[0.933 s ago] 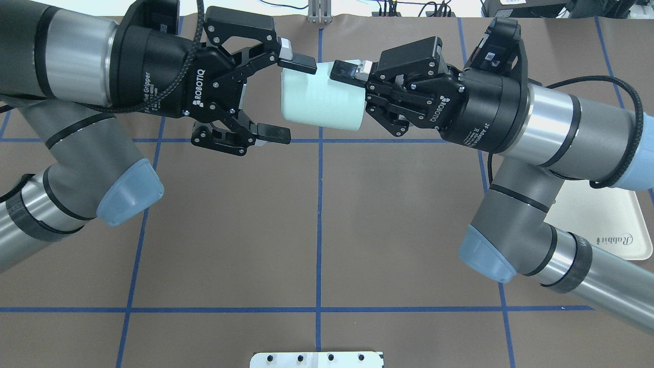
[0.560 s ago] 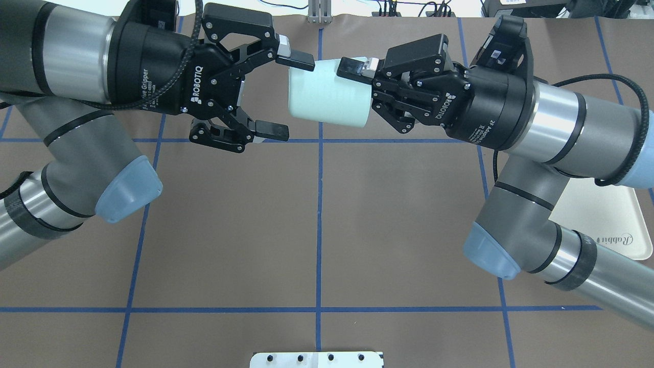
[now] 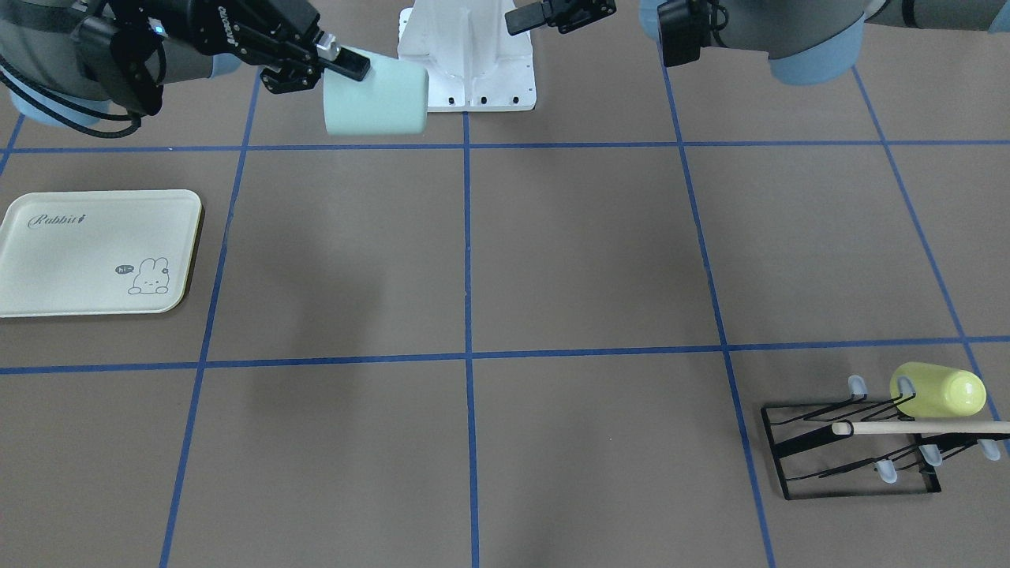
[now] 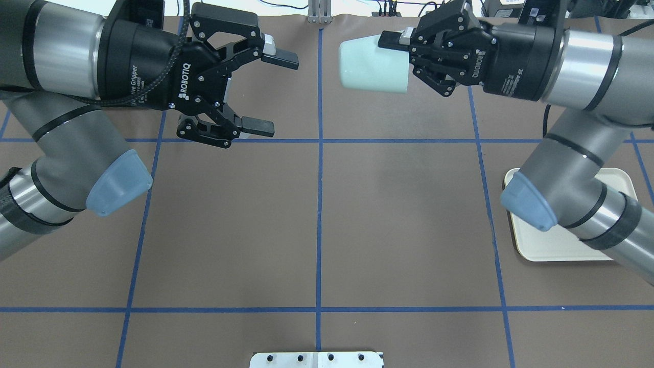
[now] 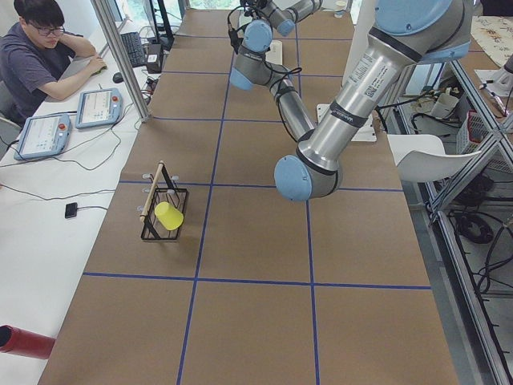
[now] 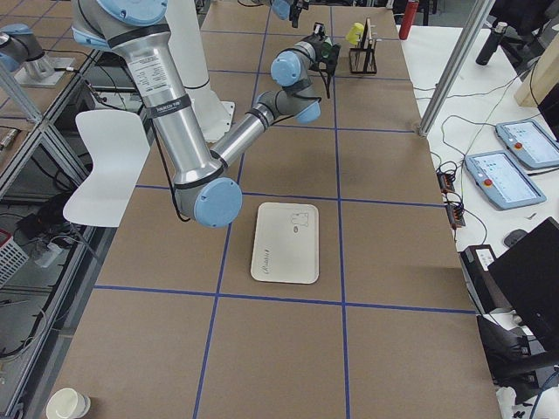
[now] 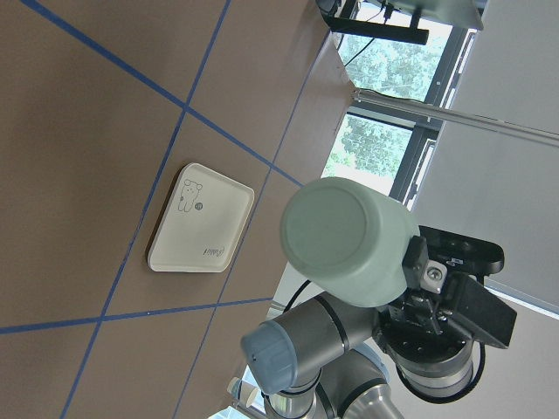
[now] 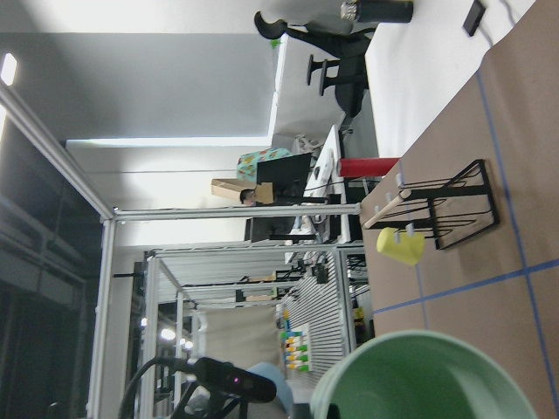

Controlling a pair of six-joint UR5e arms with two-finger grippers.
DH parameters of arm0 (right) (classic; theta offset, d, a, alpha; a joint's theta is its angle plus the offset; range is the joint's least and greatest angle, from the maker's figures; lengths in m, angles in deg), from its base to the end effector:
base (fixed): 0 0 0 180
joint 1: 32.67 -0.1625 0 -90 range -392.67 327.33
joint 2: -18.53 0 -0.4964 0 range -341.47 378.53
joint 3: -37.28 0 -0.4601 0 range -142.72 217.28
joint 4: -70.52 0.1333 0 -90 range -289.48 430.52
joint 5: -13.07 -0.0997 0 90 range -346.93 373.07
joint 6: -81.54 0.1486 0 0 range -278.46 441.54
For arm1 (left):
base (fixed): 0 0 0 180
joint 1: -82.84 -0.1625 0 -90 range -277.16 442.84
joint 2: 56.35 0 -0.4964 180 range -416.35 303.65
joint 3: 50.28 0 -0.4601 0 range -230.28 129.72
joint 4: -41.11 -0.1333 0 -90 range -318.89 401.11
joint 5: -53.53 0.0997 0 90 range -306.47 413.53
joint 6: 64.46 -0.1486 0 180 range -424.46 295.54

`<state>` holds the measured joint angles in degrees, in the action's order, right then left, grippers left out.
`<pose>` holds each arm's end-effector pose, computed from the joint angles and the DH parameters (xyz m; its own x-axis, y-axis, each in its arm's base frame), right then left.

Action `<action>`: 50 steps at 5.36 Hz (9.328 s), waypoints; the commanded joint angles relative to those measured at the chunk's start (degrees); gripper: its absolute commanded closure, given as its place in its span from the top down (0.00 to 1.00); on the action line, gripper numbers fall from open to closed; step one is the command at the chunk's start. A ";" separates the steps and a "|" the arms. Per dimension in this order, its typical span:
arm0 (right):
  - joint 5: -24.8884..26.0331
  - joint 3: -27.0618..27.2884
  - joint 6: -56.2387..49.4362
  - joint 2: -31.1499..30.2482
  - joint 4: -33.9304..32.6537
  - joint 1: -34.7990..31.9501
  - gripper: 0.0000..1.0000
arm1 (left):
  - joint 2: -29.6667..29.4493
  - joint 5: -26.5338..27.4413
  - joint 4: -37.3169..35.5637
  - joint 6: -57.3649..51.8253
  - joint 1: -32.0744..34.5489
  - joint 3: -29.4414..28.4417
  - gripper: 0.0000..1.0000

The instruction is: Left arm grabs green cup and hands to right arm on tray

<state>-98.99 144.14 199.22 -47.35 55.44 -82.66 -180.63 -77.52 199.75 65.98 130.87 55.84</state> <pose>-0.3460 -0.5328 0.1640 -0.4775 0.1007 0.8728 -0.3058 0.9122 -0.2726 0.3897 -0.4867 0.0766 -0.3617 -0.3293 -0.8722 -0.0761 0.9428 -0.3245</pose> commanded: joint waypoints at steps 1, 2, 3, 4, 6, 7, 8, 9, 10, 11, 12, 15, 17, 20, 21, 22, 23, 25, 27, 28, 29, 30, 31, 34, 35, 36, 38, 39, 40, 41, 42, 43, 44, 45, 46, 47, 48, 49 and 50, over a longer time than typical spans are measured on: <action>-7.00 -0.15 -12.22 -2.83 -14.64 -4.31 0.00 | 4.72 0.71 -3.58 -13.01 0.05 -2.31 1.00; -9.47 0.02 -19.79 -5.21 -21.50 -6.50 0.00 | 6.49 0.71 -10.92 -22.41 0.92 -3.02 1.00; -11.24 0.28 -27.17 -5.84 -30.27 -8.35 0.00 | 6.59 0.80 -20.04 -30.08 2.76 -2.51 1.00; -11.26 0.81 -34.38 -8.19 -35.41 -8.89 0.00 | 8.51 0.80 -24.65 -38.33 4.43 -2.24 1.00; -10.38 6.50 -52.74 -16.19 -48.83 -9.86 0.00 | 10.72 0.89 -39.20 -61.76 8.73 -1.89 1.00; -8.29 7.57 -60.31 -17.35 -55.17 -9.86 0.00 | 10.73 0.98 -47.73 -73.28 10.66 -1.37 1.00; -1.57 11.32 -67.60 -19.45 -63.59 -8.82 0.00 | 11.68 2.20 -55.99 -84.45 13.03 -0.40 1.00; 3.81 13.45 -75.68 -22.25 -69.85 -8.29 0.00 | 17.26 7.52 -60.43 -96.83 14.01 1.87 1.00; 3.34 13.47 -78.20 -25.59 -69.21 -8.19 0.00 | 21.58 8.70 -61.34 -106.87 16.11 1.54 1.00; 2.55 13.21 -78.22 -27.36 -67.64 -8.02 0.00 | 24.15 8.45 -62.31 -114.45 18.74 0.84 1.00; 2.28 10.94 -77.88 -31.99 -58.23 -8.02 0.00 | 24.69 6.80 -63.62 -121.67 23.82 -2.21 1.00; 1.74 5.82 -66.81 -36.26 -41.30 -2.53 0.00 | 24.00 -1.31 -64.94 -146.74 38.17 -19.52 1.00; 7.19 6.17 -63.46 -39.84 -36.63 4.62 0.00 | 24.69 -0.61 -65.30 -146.52 38.63 -24.12 1.00; 8.43 5.21 -63.46 -41.00 -36.16 7.53 0.99 | 24.79 -0.69 -65.04 -146.52 38.63 -24.04 1.00; 8.34 5.29 -63.81 -41.00 -36.16 7.28 1.00 | 24.79 -0.69 -65.04 -146.52 38.63 -23.95 1.00; 7.39 5.82 -64.33 -40.65 -36.68 6.58 1.00 | 24.79 -0.78 -65.04 -146.52 38.63 -23.95 1.00; 3.20 6.08 -64.95 -40.39 -38.08 3.53 1.00 | 24.79 -0.95 -65.04 -146.52 38.63 -23.77 1.00; -6.39 6.00 -79.28 -37.95 -46.23 -7.96 1.00 | 24.88 -1.13 -64.78 -146.79 38.72 -23.60 1.00; -15.00 5.91 -104.44 -30.94 -69.95 -23.66 1.00 | 26.10 -1.22 -64.69 -146.70 38.81 -23.51 1.00; -14.95 5.39 -118.86 -27.15 -83.40 -30.36 1.00 | 26.19 -1.13 -64.87 -146.61 38.81 -23.60 1.00; -15.03 3.73 -128.05 -26.51 -89.80 -35.91 1.00 | 27.59 -1.30 -64.69 -146.87 38.81 -23.51 1.00; -16.86 -0.99 -130.49 -28.24 -89.60 -40.40 1.00 | 27.95 -1.31 -64.69 -147.14 38.98 -23.51 1.00; -18.80 -1.99 -133.04 -31.56 -89.34 -42.27 1.00 | 29.69 -1.22 -63.47 -147.05 39.25 -23.51 1.00; -20.05 -3.49 -127.73 -32.92 -83.29 -42.29 0.99 | 36.20 -2.44 -69.20 -146.44 41.36 -12.13 1.00; -20.13 -3.76 -127.62 -32.74 -83.18 -42.29 1.00 | 36.47 -2.71 -71.96 -146.87 41.45 -10.86 1.00; -20.13 -3.76 -127.62 -32.65 -83.18 -42.21 1.00 | 37.43 -2.89 -71.46 -146.70 41.36 -10.77 1.00; -20.05 -3.76 -127.62 -32.65 -83.09 -42.21 1.00 | 36.30 -2.72 -70.40 -146.70 41.18 -11.30 1.00; -20.13 -3.67 -127.62 -32.65 -83.09 -42.21 1.00 | 36.30 -2.80 -69.71 -146.61 41.18 -10.77 1.00; -20.05 -3.76 -127.62 -32.65 -83.09 -42.21 1.00 | 37.00 -2.45 -69.09 -146.70 41.18 -10.76 1.00; -20.13 -3.67 -127.62 -32.65 -83.09 -42.12 1.00 | 37.27 -2.36 -69.09 -146.87 41.18 -10.76 1.00; -20.13 -3.67 -127.53 -32.65 -83.18 -42.12 1.00 | 37.27 -2.27 -69.09 -146.88 41.18 -11.03 1.00; -20.13 -3.58 -127.53 -32.65 -83.18 -42.12 1.00 | 37.27 -2.36 -69.09 -146.79 41.18 -11.29 1.00; -20.13 -3.93 -127.53 -32.65 -83.18 -42.12 1.00 | 37.27 -2.27 -69.09 -146.87 41.10 -11.64 1.00; -20.13 -4.02 -127.44 -32.65 -83.18 -42.03 1.00 | 37.27 -2.27 -69.09 -146.79 41.09 -11.64 1.00; -20.13 -4.11 -127.44 -32.65 -83.18 -42.03 1.00 | 37.36 -2.27 -69.17 -146.79 41.09 -11.82 1.00; -20.13 -4.02 -127.44 -32.65 -83.18 -42.03 1.00 | 37.36 -2.27 -69.17 -146.79 41.09 -11.99 1.00; -20.13 -4.02 -127.44 -32.65 -83.18 -42.03 1.00 | 37.79 -2.36 -69.17 -146.79 41.09 -11.82 1.00; -20.22 -3.94 -127.44 -32.65 -83.18 -42.03 1.00 | 37.88 -2.27 -69.09 -146.79 41.18 -11.47 1.00; -21.18 -3.67 -127.44 -32.65 -83.10 -42.03 1.00 | 37.88 -2.27 -69.17 -146.79 41.18 -11.38 1.00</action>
<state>-119.50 140.27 71.78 -80.00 -27.72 -124.69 -142.80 -79.81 130.62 -80.81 172.02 44.32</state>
